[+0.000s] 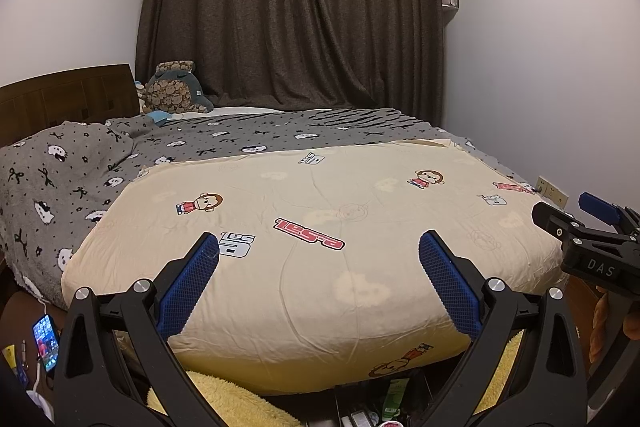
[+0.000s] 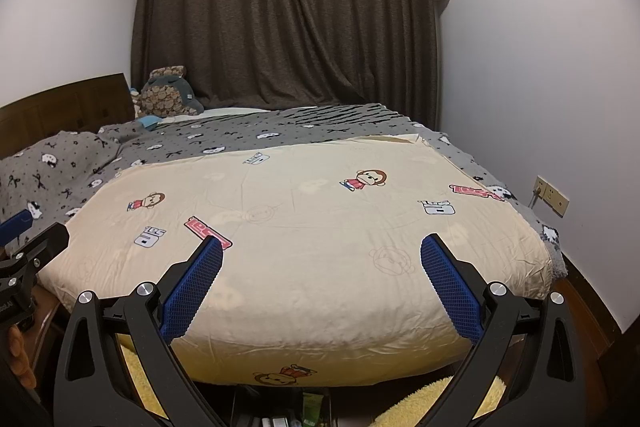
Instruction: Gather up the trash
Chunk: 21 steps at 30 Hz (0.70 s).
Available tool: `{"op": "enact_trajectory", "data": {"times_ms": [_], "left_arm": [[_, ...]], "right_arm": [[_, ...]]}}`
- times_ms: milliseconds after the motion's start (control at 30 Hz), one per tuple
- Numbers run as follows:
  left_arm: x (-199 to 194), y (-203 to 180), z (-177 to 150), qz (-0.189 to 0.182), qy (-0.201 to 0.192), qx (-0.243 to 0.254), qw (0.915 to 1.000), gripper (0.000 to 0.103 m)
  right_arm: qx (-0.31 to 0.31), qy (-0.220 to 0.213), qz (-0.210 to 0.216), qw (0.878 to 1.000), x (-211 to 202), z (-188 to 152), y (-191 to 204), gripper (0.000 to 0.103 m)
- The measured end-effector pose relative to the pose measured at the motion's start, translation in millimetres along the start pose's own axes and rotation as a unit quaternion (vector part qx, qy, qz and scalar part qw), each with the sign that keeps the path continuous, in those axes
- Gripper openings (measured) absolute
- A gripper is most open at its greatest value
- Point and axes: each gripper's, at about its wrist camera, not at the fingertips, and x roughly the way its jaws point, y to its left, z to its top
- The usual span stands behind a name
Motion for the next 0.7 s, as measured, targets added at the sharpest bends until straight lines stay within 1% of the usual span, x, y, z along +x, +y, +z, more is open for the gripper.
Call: {"op": "enact_trajectory", "data": {"times_ms": [67,200,333,433,567,700], "left_arm": [[-0.4,0.6,0.9,0.001,0.0,0.001,1.0,0.095],[-0.5,1.5,2.4,0.018,0.002,-0.005,0.9998,0.095],[0.0,1.8,3.0,0.01,0.005,-0.007,0.9999,0.095],[-3.0,0.6,2.3,0.004,-0.002,-0.007,1.0,0.095],[-3.6,0.5,1.9,0.01,-0.004,-0.005,0.9999,0.095],[-1.7,2.4,2.1,0.008,0.004,-0.011,0.9999,0.095]], "right_arm": [[0.0,0.0,-0.001,1.0,0.2,-0.4,-0.4,0.1],[0.001,0.0,-0.001,1.0,0.6,0.1,0.1,0.099],[0.0,0.002,-0.001,1.0,1.3,1.0,0.1,0.099],[0.0,0.003,0.001,1.0,2.0,1.6,-0.7,0.099],[0.0,0.003,0.002,1.0,2.1,2.2,-0.8,0.099],[0.0,0.003,0.002,1.0,2.2,1.9,-0.7,0.099]]}}
